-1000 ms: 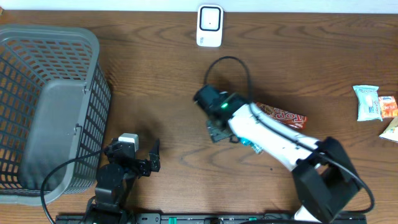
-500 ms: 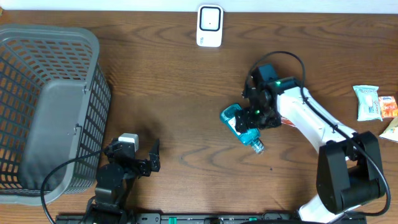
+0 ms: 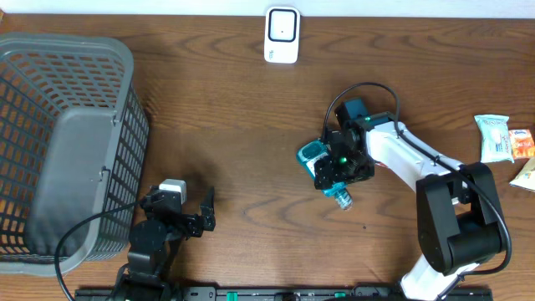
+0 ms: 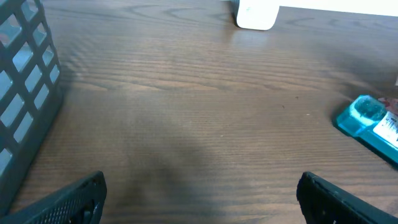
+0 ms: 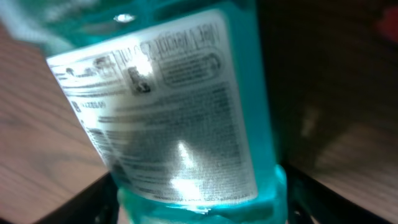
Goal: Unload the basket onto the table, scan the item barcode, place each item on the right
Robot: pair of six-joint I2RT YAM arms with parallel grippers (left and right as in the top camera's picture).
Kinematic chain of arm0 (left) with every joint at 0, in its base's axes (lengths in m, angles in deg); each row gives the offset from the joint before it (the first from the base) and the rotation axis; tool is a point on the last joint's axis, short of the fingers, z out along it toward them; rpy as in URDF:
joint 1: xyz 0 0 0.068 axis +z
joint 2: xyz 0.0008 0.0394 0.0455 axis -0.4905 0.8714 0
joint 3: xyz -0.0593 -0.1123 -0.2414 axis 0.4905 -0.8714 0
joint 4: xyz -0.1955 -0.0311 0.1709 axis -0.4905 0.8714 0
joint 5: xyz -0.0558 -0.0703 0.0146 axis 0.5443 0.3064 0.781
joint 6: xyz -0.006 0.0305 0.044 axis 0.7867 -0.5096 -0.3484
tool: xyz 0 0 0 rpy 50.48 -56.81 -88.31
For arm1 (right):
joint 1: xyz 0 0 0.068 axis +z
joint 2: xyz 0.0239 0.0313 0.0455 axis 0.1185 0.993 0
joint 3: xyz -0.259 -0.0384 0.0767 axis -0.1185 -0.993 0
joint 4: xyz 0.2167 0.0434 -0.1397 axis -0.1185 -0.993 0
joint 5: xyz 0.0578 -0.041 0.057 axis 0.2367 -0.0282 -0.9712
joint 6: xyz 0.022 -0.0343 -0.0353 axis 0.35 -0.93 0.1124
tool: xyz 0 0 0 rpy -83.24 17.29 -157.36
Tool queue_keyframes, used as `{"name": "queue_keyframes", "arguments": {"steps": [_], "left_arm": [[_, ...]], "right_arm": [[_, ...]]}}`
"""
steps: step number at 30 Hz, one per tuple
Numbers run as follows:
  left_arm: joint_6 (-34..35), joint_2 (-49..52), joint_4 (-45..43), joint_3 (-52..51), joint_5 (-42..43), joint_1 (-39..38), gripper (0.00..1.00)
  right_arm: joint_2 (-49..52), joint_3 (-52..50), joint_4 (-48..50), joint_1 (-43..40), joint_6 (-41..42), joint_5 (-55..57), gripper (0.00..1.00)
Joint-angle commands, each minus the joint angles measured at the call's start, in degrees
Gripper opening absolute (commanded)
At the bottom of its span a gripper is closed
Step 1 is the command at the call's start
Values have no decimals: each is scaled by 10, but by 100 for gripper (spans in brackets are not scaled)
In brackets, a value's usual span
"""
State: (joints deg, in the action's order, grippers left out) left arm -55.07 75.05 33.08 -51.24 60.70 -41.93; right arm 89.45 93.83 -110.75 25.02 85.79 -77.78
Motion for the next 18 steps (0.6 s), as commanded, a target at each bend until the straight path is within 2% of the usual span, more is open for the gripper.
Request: {"name": "queue_keyframes", "arguments": {"steps": [1,3,6,11,16,18], "left_arm": [[-7,0,6,-12,5,-2,98],[-7,0,6,-12,5,-2,98],[-7,0,6,-12,5,-2,98],[-7,0,6,-12,5,-2,98],[-7,0,6,-12,5,-2,98],[-7,0,6,-12,5,-2,98]], "right_arm": [[48,-12,14,2,-12,13,54],[59,-12,17,2,-4,24,41],[73,-12,22,2,9,38,27],[67,-11,29,2,26,46,19],[56,-7,27,3,99,121,3],[47,-6,29,4,134,156,1]]}}
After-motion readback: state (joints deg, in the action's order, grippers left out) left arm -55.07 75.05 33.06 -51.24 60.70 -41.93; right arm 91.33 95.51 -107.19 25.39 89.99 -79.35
